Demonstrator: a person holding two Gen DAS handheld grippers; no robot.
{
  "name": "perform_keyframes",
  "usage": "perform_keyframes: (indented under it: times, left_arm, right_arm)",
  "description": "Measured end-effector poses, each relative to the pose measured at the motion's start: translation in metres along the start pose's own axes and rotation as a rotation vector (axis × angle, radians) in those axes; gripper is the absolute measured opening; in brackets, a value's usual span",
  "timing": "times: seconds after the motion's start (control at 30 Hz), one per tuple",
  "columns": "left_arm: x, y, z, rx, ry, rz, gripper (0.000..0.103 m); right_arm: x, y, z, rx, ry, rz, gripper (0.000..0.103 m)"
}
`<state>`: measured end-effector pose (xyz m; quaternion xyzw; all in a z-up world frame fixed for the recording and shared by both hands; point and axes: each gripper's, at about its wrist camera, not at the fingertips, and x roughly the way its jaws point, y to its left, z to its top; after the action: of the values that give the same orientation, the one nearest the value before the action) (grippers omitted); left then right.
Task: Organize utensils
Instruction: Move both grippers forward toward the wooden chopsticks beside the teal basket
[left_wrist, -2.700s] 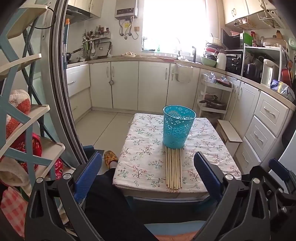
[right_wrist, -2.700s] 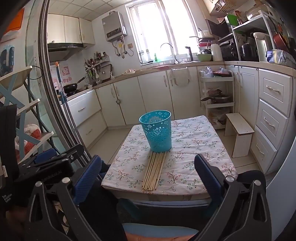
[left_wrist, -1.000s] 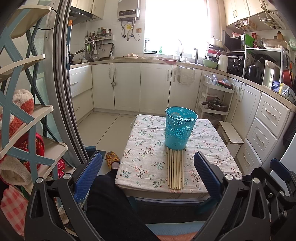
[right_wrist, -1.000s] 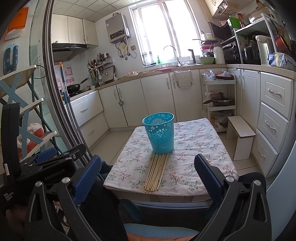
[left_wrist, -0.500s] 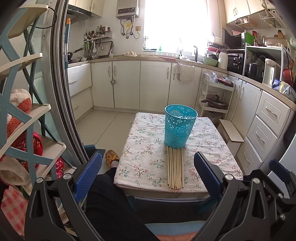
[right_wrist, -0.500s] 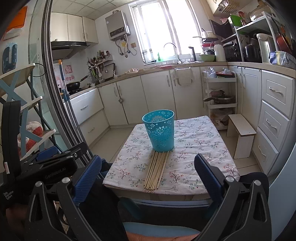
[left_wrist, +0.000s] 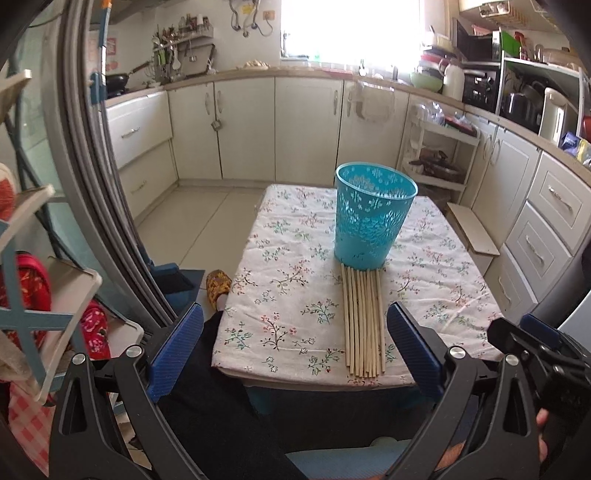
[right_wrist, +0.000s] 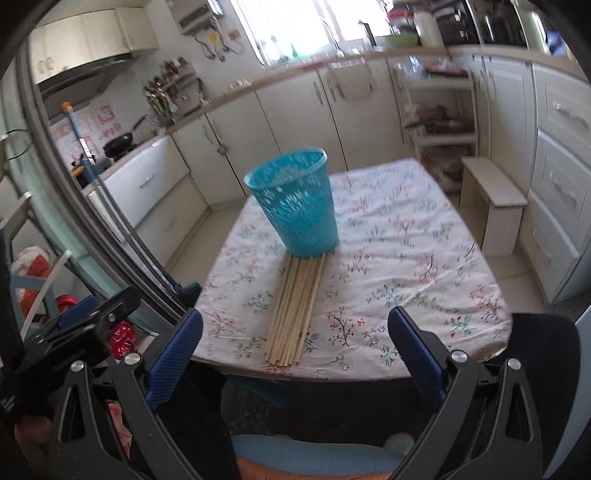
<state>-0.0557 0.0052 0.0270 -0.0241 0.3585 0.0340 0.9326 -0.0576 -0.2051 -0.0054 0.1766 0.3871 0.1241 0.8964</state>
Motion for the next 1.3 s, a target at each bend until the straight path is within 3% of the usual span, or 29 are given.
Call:
perform_keyframes:
  times: [0.23, 0.3, 0.63, 0.9, 0.97, 1.1, 1.3]
  left_arm:
    - [0.069, -0.002, 0.007, -0.011, 0.085, -0.013, 0.096]
    - [0.086, -0.001, 0.008, -0.011, 0.106, -0.017, 0.096]
    - [0.156, -0.009, 0.009, 0.001, 0.207, -0.011, 0.096]
    - [0.199, -0.020, 0.010, 0.007, 0.265, -0.030, 0.095]
    - [0.210, -0.025, 0.009, 0.011, 0.277, -0.031, 0.095]
    - [0.230, -0.036, 0.011, 0.028, 0.297, -0.031, 0.093]
    - [0.256, -0.045, 0.012, 0.050, 0.328, -0.021, 0.090]
  right_arm:
    - [0.069, -0.013, 0.007, -0.028, 0.104, -0.052, 0.093]
    - [0.095, -0.018, 0.011, -0.042, 0.144, -0.074, 0.080]
    - [0.175, -0.021, 0.025, -0.064, 0.227, -0.098, 0.044]
    - [0.187, -0.021, 0.031, -0.131, 0.225, -0.104, 0.038]
    - [0.185, -0.018, 0.029, -0.179, 0.232, -0.107, 0.031]
    - [0.185, -0.028, 0.030, -0.204, 0.258, -0.046, 0.020]
    - [0.182, -0.044, 0.032, -0.223, 0.277, -0.011, 0.018]
